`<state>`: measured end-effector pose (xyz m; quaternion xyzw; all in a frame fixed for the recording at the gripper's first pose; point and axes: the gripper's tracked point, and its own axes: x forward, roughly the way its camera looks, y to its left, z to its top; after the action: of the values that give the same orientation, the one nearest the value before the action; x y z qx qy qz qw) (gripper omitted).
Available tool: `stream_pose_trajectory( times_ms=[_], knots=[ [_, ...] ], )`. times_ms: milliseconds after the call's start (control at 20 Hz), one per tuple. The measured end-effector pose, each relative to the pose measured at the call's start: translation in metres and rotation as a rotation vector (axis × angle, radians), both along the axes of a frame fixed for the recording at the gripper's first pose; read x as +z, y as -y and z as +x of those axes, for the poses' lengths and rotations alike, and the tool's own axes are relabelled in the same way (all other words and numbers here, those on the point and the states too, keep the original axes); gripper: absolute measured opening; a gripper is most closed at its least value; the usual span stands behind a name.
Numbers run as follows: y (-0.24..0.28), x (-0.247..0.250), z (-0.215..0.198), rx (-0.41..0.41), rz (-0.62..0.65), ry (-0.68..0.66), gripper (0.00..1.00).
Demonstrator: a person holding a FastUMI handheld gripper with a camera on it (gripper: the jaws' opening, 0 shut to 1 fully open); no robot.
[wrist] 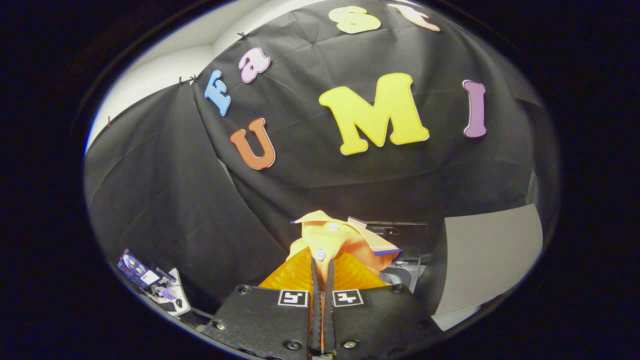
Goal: Put the clothes into the washing machine and then close the washing machine lid.
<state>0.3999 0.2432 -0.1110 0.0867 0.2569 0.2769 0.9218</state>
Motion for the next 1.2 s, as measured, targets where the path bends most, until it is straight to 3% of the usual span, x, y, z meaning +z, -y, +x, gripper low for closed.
stream_pose_trajectory(
  times_ms=[650,1200],
  knots=[
    [-0.026,-0.159,0.089,0.031,-0.162,-0.253,0.05],
    [-0.032,-0.245,0.123,0.013,-0.279,-0.43,0.05]
  ],
)
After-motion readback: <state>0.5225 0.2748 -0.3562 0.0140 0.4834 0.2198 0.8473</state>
